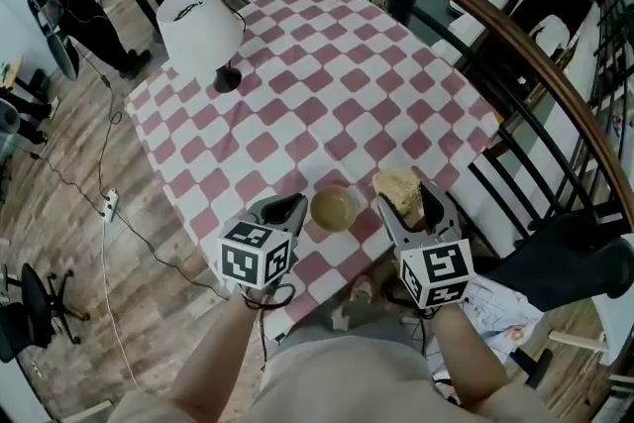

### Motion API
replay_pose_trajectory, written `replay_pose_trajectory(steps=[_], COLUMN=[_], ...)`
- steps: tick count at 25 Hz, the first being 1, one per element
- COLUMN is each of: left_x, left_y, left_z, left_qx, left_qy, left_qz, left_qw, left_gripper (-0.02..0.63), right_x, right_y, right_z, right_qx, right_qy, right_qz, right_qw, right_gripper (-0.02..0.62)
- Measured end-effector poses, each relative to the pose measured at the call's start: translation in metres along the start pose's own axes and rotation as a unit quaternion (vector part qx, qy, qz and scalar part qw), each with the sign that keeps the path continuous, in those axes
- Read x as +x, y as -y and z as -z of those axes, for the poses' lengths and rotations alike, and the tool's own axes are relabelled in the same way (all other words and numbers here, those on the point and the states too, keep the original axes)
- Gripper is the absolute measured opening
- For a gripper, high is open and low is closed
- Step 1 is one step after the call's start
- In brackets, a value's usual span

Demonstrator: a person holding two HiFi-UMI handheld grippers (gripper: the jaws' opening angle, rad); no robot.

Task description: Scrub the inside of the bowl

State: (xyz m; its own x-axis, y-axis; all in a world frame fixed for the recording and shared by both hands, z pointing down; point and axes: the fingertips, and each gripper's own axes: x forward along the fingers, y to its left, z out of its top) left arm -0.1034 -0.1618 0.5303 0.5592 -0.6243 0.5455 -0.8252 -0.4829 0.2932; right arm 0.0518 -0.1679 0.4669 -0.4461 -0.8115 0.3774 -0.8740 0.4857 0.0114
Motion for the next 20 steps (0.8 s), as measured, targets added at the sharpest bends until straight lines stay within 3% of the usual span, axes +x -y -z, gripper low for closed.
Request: replay_pose_trajectory(steps=[5, 8, 13, 17, 20], left_x=[-0.036, -0.057, -0.088, -0.115, -0.14], left_y=[0.009, 0.021, 0.038, 0.048, 0.061], left_z=[-0.048, -0.074, -0.119, -0.142, -0.16], left_qx=[0.002, 0.02, 0.104, 0.099, 0.109], left_qy=[0.088, 0.118, 0.157, 0.186, 0.22], left_qz=[-0.02, -0.018, -0.033, -0.026, -0.027], left_qw=[0.9959, 0.9926, 0.9815, 0.9772, 0.969], left_gripper=[0.025, 0.021, 0.017, 0.017, 0.017], right_x=[-0.031, -0.053, -0.084, -0.104, -0.128], right_y=[-0.005, -0.01, -0.02, -0.036, -0.047], right_z=[-0.056, -0.09, -0.135, -0.161, -0.183], right_qx=[0.02, 0.014, -0.025, -0.059, -0.08], right_qy=[0.056, 0.088, 0.135, 0.167, 0.193], right_qz=[-0.017, -0.021, -0.02, -0.024, -0.029], right_qw=[0.998, 0.996, 0.99, 0.984, 0.977], right_gripper=[0.258, 0.258, 0.258, 0.258, 0.258])
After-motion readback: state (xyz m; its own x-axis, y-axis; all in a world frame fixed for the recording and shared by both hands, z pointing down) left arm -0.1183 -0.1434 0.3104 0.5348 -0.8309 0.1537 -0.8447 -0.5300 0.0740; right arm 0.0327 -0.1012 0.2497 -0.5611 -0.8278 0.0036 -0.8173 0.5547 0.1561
